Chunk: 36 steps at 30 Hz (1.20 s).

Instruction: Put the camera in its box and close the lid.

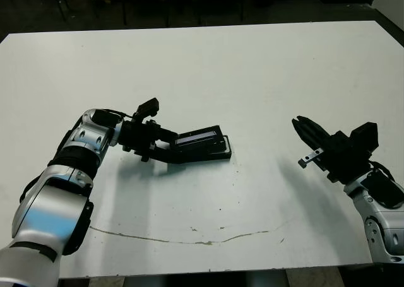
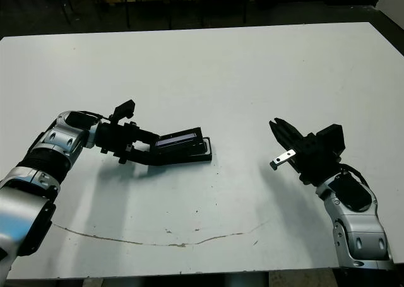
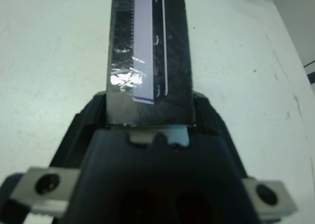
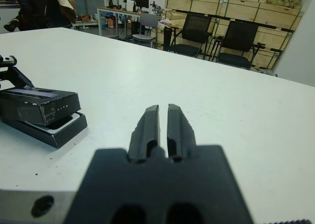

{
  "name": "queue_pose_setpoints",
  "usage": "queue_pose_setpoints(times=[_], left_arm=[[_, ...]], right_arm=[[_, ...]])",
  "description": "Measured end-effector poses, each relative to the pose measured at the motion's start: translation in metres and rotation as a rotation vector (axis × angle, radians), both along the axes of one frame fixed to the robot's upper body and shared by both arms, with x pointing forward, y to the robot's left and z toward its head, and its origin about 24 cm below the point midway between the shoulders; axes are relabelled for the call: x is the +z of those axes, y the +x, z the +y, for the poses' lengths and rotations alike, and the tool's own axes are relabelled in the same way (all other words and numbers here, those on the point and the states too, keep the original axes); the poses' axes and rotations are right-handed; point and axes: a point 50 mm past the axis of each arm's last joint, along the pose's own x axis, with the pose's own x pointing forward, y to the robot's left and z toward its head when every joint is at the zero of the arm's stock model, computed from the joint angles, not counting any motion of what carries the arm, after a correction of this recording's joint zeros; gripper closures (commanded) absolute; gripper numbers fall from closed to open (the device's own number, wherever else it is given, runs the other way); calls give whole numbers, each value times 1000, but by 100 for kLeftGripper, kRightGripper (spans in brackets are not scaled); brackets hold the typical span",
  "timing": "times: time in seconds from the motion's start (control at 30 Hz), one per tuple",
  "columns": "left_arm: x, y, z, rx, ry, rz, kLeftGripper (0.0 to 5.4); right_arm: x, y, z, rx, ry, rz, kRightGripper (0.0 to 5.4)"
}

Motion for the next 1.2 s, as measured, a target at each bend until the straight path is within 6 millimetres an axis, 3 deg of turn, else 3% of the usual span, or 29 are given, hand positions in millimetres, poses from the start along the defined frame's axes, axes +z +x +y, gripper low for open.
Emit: queue_pose_setpoints(times=[0.47, 1.2], left_arm=[[1, 0, -2, -18, 24, -9, 272], [0, 9, -35, -59, 112, -61, 272]], right_arm=[[2, 1, 0, 3, -2, -3, 540], [2, 1, 0, 5, -3, 9, 540]])
